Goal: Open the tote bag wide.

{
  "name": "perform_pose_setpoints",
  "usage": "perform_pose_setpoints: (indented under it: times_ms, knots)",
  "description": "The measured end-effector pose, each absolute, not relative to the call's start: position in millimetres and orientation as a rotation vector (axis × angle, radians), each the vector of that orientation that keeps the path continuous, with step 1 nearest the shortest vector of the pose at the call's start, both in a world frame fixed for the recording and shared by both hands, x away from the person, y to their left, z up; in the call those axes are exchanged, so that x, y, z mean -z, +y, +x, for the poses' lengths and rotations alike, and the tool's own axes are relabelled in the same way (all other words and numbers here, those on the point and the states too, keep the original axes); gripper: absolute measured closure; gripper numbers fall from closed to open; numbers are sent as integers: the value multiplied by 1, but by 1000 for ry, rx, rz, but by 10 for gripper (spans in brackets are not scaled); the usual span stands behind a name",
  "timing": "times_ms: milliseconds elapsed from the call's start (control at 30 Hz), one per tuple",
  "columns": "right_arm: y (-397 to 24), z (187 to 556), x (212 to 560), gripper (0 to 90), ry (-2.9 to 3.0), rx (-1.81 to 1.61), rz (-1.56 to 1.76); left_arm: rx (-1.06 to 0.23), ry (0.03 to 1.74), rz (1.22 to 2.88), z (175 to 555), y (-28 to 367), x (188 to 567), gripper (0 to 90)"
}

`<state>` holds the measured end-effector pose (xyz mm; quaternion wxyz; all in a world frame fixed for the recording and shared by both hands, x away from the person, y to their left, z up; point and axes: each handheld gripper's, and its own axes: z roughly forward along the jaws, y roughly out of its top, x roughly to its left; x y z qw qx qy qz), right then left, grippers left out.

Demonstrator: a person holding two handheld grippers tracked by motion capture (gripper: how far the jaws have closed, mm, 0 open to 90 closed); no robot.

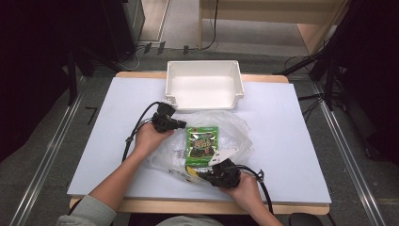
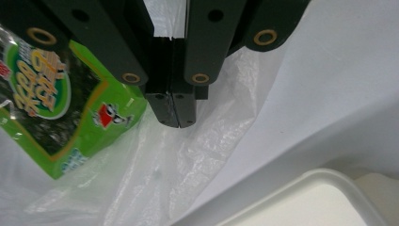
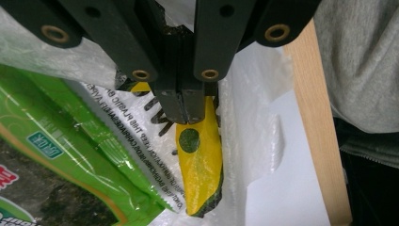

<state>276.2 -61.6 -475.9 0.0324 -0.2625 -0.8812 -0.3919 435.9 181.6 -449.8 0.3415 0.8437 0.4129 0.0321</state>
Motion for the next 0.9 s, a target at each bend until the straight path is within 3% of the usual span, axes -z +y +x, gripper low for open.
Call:
perform_pose_setpoints:
  times_ms: [467,833,900]
  knots:
    - [-60,267,480,900,-2793,1298,-716,-170,1085,2172,443,180,462,900]
    - [-64,268,486,900,-2744,1368,-736,-147,1084,2167,443,179,463,900]
    - [-64,268,486,900,-2740,1367,-718,-195,1069,2195,441,176,461,900]
